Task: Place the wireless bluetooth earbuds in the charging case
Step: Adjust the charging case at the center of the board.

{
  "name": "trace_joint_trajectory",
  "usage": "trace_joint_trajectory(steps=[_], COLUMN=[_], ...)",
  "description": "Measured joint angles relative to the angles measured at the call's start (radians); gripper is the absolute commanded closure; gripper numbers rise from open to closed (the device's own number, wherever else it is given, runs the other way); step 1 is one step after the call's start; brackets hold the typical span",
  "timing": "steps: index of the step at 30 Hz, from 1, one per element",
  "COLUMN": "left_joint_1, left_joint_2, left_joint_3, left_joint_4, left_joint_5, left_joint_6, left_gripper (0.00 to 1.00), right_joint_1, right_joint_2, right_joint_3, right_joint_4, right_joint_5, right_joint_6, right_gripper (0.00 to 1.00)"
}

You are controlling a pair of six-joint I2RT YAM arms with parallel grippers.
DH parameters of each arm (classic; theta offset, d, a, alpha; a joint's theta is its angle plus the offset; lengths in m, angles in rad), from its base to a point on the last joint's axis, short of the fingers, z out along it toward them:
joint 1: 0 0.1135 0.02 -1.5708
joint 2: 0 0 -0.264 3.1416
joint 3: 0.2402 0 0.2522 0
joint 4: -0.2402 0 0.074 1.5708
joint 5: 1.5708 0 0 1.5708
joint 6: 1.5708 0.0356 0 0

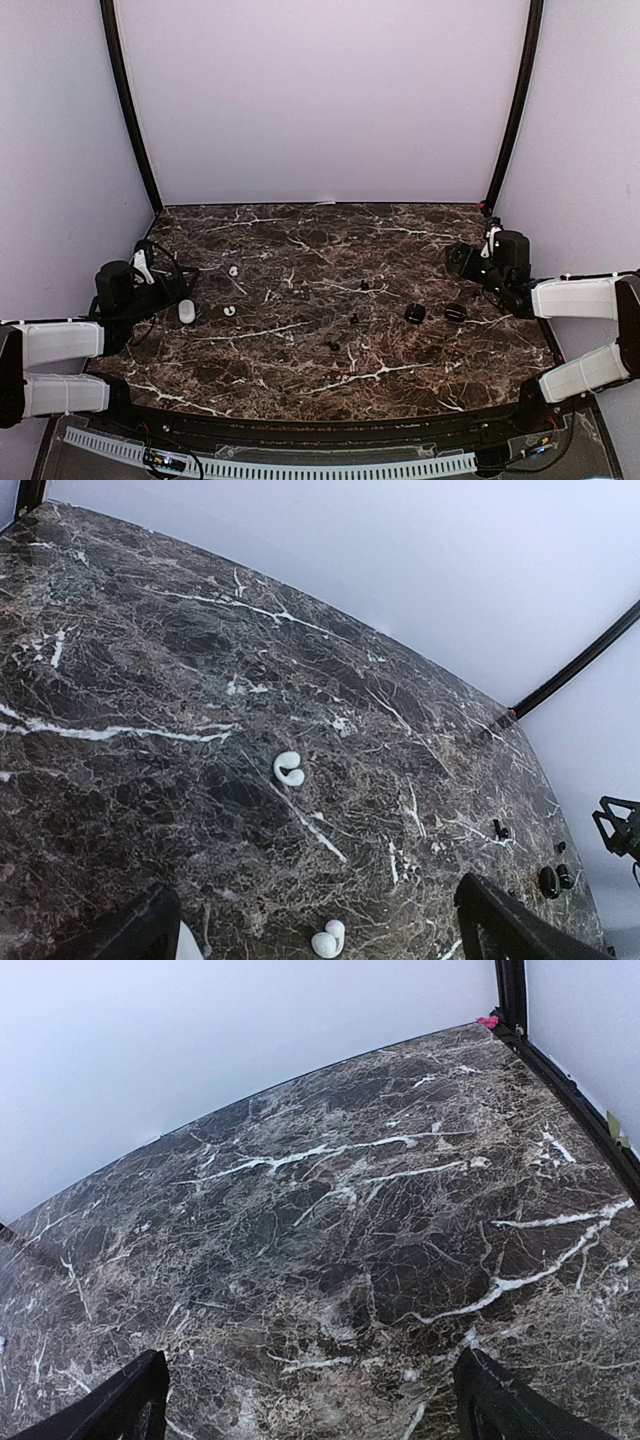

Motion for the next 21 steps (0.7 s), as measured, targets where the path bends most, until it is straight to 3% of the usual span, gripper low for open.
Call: trace_joint_trajectory(steps=[6,13,21], left_joint_1=[0.0,-0.014,-0.042], left_joint_2=[0.0,0.008,0.079], left_joint_3=[0.0,0.0,0.005], left_joint_4=[-0.004,0.022,0.056], left_joint_5=[0.005,0.105,0.224], left_joint_6=[-0.002,0.021,0.055], left_gripper=[0.01,0.02,0.04], right_joint_1=[0.0,0.011,0.193], right_joint_2=[-0.004,-0.006,-0.005], right_joint_3=[0.0,0.034,0.143], right_joint_4=[-0.002,-0.053,-0.192], right_joint_5=[0.002,-0.01,0.027], right_joint_6=[0.0,-0.009,-0.048], right_gripper=[0.01,0.01,0.01])
